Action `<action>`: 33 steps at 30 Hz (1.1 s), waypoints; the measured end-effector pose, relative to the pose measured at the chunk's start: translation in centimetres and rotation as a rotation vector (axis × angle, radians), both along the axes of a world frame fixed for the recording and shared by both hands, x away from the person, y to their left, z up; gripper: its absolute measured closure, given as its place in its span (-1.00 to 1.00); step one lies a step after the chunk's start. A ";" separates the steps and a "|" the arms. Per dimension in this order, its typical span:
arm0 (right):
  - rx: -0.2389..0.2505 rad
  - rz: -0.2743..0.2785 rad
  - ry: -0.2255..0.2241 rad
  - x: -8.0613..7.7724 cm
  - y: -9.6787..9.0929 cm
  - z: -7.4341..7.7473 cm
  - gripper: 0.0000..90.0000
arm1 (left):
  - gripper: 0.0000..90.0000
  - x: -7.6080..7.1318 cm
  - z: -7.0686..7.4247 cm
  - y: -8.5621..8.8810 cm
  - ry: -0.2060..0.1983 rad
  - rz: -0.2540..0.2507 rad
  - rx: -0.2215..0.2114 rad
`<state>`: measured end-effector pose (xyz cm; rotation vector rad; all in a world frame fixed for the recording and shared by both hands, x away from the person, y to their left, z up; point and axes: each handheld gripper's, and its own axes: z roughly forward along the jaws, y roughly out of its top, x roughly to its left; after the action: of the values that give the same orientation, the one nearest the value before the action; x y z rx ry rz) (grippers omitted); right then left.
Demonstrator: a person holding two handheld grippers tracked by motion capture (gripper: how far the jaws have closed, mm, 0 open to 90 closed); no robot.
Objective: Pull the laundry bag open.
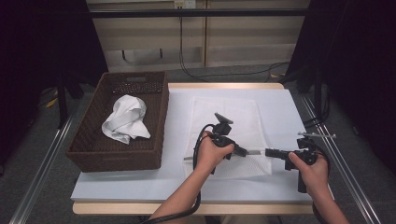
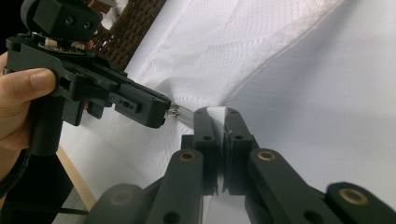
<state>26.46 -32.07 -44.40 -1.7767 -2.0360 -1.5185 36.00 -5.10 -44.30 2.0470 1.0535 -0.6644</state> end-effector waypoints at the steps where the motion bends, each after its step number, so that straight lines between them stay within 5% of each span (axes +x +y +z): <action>1: -0.003 -0.001 0.001 0.0 0.0 0.0 0.93 | 0.93 0.0 0.0 0.0 -0.004 0.002 0.001; 33: -0.011 0.001 -0.003 -0.2 0.0 0.3 0.93 | 0.93 0.0 0.0 0.5 0.004 -0.015 0.004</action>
<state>26.26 -32.08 -44.09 -1.7784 -2.0503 -1.5135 35.96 -4.59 -44.27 2.0595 1.0429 -0.6752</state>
